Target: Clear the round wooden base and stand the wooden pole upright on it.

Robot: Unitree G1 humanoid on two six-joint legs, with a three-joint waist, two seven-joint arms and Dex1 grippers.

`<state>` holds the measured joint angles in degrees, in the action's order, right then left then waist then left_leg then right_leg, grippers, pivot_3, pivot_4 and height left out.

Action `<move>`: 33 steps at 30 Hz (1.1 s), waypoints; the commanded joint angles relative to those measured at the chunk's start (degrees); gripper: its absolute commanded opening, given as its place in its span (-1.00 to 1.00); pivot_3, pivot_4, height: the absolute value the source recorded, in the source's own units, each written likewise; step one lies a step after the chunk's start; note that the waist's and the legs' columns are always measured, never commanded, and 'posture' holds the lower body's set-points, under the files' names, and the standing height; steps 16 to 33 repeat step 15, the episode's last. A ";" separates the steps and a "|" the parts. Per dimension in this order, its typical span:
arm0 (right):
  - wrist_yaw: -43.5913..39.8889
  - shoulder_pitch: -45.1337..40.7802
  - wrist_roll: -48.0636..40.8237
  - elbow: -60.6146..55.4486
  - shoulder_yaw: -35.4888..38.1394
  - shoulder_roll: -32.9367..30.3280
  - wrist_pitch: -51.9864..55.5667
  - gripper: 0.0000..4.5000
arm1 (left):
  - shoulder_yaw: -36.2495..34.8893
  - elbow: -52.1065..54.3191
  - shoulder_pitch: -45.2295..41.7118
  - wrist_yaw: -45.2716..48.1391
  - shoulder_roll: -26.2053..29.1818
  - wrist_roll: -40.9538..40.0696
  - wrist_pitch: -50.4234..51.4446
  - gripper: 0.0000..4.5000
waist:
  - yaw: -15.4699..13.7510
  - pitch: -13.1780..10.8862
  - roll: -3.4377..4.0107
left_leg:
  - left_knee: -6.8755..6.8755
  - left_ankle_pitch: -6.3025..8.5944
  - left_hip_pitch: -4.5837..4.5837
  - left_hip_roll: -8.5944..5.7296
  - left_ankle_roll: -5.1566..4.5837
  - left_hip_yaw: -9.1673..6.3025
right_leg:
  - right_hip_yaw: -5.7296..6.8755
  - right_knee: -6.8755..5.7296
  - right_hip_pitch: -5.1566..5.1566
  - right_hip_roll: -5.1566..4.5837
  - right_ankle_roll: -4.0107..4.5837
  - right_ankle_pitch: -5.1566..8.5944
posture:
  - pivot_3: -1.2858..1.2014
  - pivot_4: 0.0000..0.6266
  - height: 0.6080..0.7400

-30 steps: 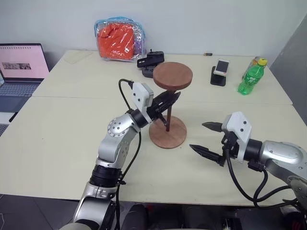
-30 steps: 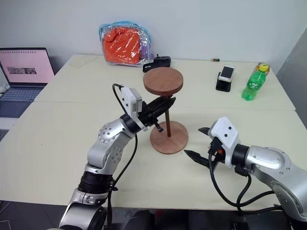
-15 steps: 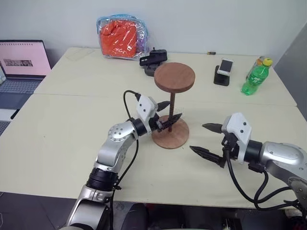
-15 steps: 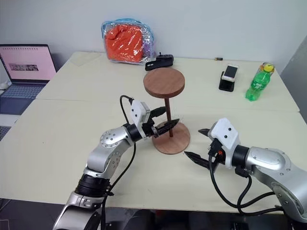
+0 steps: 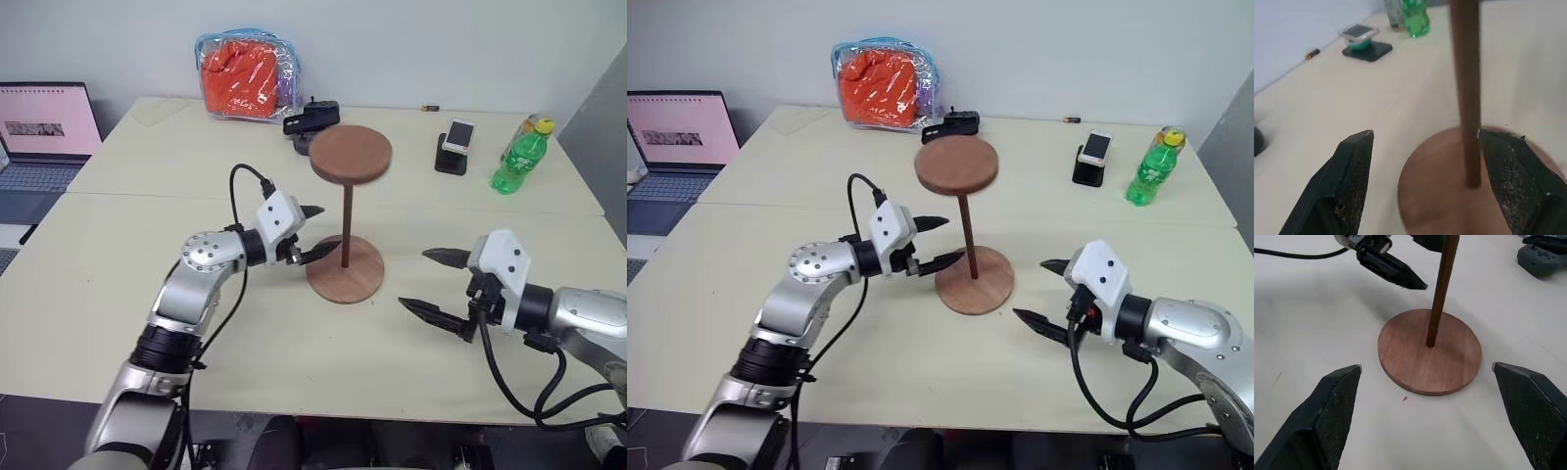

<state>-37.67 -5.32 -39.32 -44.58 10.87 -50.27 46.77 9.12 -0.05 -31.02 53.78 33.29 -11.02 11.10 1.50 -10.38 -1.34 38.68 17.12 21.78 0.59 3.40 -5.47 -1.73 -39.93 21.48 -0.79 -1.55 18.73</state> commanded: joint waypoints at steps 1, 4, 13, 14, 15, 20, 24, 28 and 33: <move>-4.11 1.55 1.67 1.55 4.43 -2.63 -4.13 1.00 | -3.53 3.11 0.20 4.34 4.68 -3.06 2.93 0.57 | 0.01 -0.02 0.02 | 0.00 0.00 0.02 0.00 0.00 0.00 | 0.00 0.00 0.02 0.00 0.00 0.00 | 0.03 -0.52 1.00; -7.23 2.81 2.46 3.66 6.57 -4.10 -6.79 1.00 | -7.43 8.40 3.64 9.69 10.76 -9.52 10.13 0.57 | 0.18 -0.05 0.02 | 0.00 0.00 0.02 0.01 0.00 0.00 | 0.03 0.02 0.01 0.00 0.00 0.00 | 0.03 -0.52 1.00; -13.16 2.98 1.17 7.18 11.21 -4.81 -11.59 1.00 | -17.67 10.66 10.42 11.35 20.27 -15.97 19.31 0.57 | 0.17 -0.09 0.08 | -0.19 0.00 -0.05 0.07 -0.01 -0.01 | 0.01 0.05 0.02 0.00 0.00 0.00 | 0.03 -0.52 1.00; -13.91 2.74 1.14 7.78 11.31 -5.08 -11.93 1.00 | -18.73 9.92 10.81 11.30 20.52 -16.45 19.81 0.57 | 0.15 -0.09 0.08 | -0.19 0.00 -0.05 0.07 -0.01 -0.01 | 0.00 0.05 0.02 0.00 0.00 0.00 | 0.03 -0.52 1.00; -14.61 2.62 1.14 8.32 11.50 -5.27 -12.30 1.00 | -19.36 9.58 11.03 11.16 20.62 -16.81 20.32 0.57 | 0.15 -0.09 0.08 | -0.19 0.00 -0.05 0.06 -0.01 -0.01 | -0.02 0.05 0.02 -0.02 0.00 0.00 | 0.03 -0.52 1.00; -14.61 2.62 1.14 8.32 11.50 -5.27 -12.30 1.00 | -19.36 9.58 11.03 11.16 20.62 -16.81 20.32 0.57 | 0.15 -0.09 0.08 | -0.19 0.00 -0.05 0.06 -0.01 -0.01 | -0.02 0.05 0.02 -0.02 0.00 0.00 | 0.03 -0.52 1.00; -14.61 2.62 1.14 8.32 11.50 -5.27 -12.30 1.00 | -19.36 9.58 11.03 11.16 20.62 -16.81 20.32 0.57 | 0.15 -0.09 0.08 | -0.19 0.00 -0.05 0.06 -0.01 -0.01 | -0.02 0.05 0.02 -0.02 0.00 0.00 | 0.03 -0.52 1.00; -14.61 2.62 1.14 8.32 11.50 -5.27 -12.30 1.00 | -19.36 9.58 11.03 11.16 20.62 -16.81 20.32 0.57 | 0.15 -0.09 0.08 | -0.19 0.00 -0.05 0.06 -0.01 -0.01 | -0.02 0.05 0.02 -0.02 0.00 0.00 | 0.03 -0.52 1.00; -14.61 2.62 1.14 8.32 11.50 -5.27 -12.30 1.00 | -19.36 9.58 11.03 11.16 20.62 -16.81 20.32 0.57 | 0.15 -0.09 0.08 | -0.19 0.00 -0.05 0.06 -0.01 -0.01 | -0.02 0.05 0.02 -0.02 0.00 0.00 | 0.03 -0.52 1.00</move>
